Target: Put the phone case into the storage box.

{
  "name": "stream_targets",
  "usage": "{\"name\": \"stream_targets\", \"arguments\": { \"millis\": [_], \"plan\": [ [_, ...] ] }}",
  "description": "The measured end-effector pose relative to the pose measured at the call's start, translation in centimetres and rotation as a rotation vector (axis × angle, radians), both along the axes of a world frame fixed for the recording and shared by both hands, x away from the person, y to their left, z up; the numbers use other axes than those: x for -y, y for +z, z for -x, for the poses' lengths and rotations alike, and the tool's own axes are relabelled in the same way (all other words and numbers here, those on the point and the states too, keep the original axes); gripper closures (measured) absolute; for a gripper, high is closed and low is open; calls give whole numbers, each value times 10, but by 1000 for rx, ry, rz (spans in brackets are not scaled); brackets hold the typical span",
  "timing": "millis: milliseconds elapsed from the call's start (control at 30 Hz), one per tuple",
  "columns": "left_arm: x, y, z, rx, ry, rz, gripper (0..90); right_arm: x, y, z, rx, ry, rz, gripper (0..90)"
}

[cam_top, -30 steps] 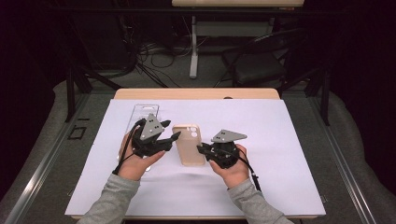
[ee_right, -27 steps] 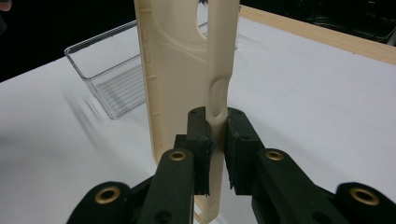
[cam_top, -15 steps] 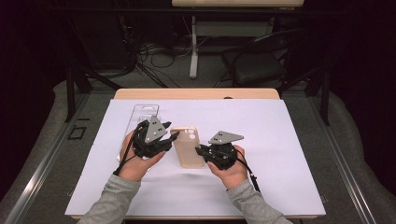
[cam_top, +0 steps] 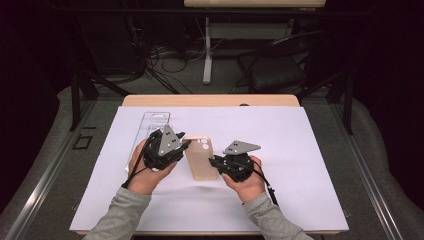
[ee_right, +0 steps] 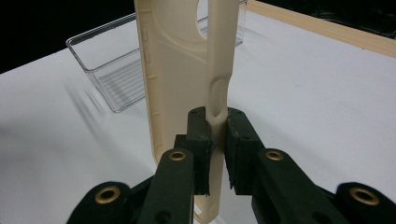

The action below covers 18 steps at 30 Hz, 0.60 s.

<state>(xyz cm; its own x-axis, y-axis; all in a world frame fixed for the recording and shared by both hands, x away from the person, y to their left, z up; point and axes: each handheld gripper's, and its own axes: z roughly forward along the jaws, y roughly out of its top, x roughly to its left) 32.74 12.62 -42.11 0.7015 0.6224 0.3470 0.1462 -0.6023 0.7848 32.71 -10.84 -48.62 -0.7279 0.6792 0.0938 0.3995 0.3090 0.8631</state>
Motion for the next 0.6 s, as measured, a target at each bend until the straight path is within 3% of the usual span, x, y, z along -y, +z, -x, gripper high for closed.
{"name": "stream_targets", "arguments": {
  "millis": [600],
  "plan": [
    [1, -1, 0, -3, -7, -37, 756, -2, -1, 0, -7, 9, 7, 813]
  ]
}}
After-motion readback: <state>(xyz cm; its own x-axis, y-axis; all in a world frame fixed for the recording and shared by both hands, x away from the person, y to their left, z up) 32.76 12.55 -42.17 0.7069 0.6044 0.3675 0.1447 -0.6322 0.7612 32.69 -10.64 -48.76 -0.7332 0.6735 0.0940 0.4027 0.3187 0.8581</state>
